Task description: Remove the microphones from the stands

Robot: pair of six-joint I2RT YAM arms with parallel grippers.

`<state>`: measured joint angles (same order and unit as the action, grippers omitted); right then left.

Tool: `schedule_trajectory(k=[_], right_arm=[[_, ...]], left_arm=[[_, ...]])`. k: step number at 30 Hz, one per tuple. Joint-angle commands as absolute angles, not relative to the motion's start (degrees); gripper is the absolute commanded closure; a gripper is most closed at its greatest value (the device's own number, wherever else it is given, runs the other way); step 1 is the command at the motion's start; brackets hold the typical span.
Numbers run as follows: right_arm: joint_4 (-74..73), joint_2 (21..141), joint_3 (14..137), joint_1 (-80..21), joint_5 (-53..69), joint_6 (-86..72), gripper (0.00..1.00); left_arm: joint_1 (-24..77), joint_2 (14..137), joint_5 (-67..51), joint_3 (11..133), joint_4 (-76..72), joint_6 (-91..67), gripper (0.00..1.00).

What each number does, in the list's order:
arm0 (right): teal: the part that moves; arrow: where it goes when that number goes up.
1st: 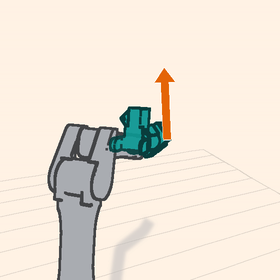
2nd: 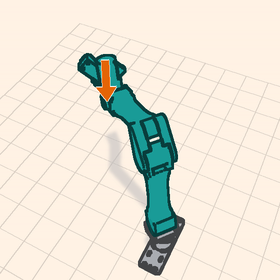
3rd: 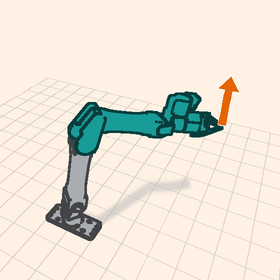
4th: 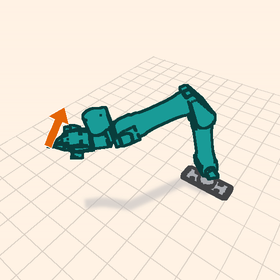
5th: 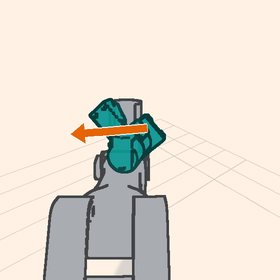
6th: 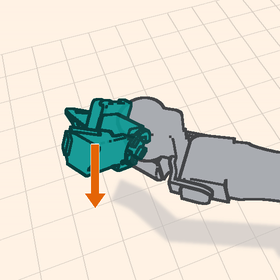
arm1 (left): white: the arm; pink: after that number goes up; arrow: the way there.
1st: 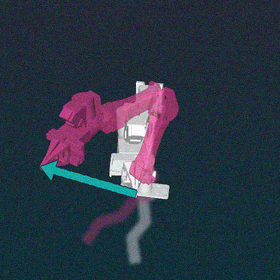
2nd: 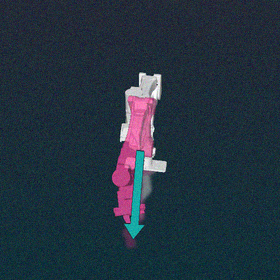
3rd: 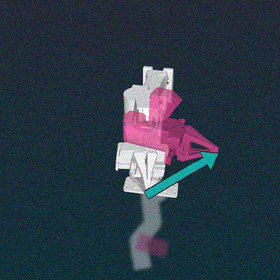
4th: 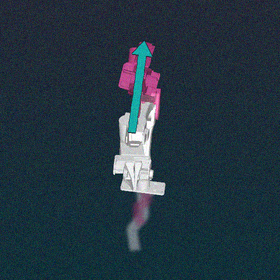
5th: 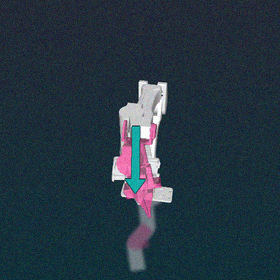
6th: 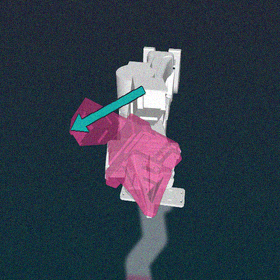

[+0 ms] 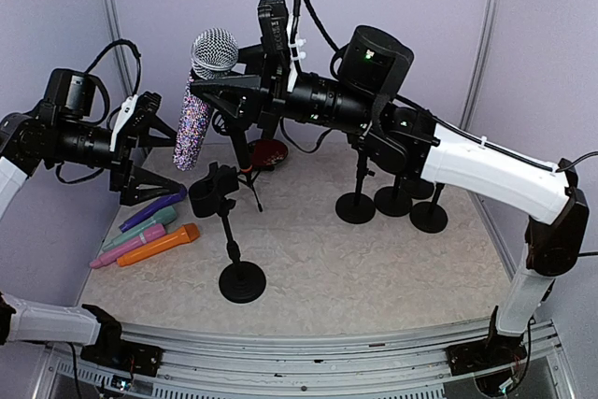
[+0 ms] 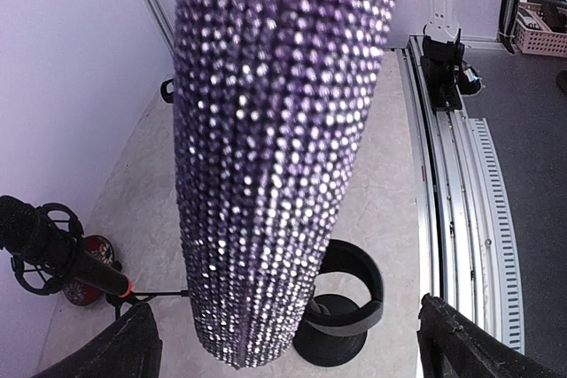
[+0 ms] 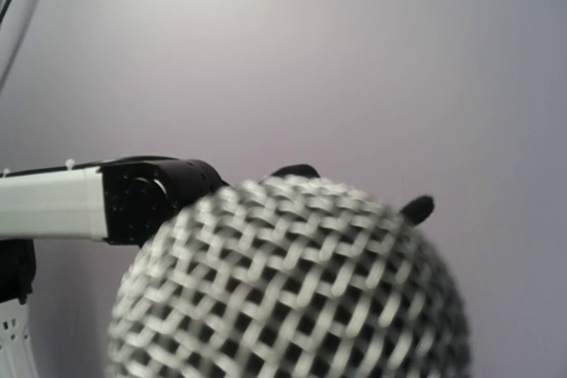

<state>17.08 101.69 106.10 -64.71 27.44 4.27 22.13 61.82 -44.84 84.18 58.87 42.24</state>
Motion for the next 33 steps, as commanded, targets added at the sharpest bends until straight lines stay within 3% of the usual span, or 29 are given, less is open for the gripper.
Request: schedule_trajectory(k=[1, 12, 20, 23, 25, 26, 28, 33], right_arm=[[21.16, 104.18, 107.91, -65.17, 28.81, 2.01, 1.0], [24.66, 113.36, 113.98, -65.95, 30.82, -1.62, 1.0], [24.84, 115.22, 114.98, -66.53, 30.35, -1.67, 0.99], [25.29, 113.43, 112.52, -66.53, 28.5, -1.52, 0.5], [25.35, 111.63, 110.38, -66.41, 26.23, -1.01, 0.25], [25.51, 110.52, 108.85, -66.25, 25.26, -0.63, 0.17], [26.14, 108.05, 104.97, -65.46, 24.49, -0.61, 0.09], [27.45, 100.77, 95.07, -61.8, 27.2, -3.33, 0.06]], left_arm=[[21.69, 61.51, -45.65, 87.43, 58.56, 40.87, 0.03], [21.47, 61.81, -45.95, 89.14, 58.82, 41.25, 0.25], [19.41, 61.16, -43.28, 86.39, 57.42, 42.65, 0.63], [17.39, 60.36, -40.94, 84.39, 55.81, 42.82, 0.88], [15.45, 59.84, -40.13, 82.38, 54.77, 42.9, 0.92], [14.46, 59.51, -39.5, 81.18, 54.51, 43.28, 0.92], [14.04, 58.82, -37.41, 77.07, 53.96, 43.99, 0.92], [10.73, 57.26, -30.44, 64.35, 50.95, 44.99, 0.93]])
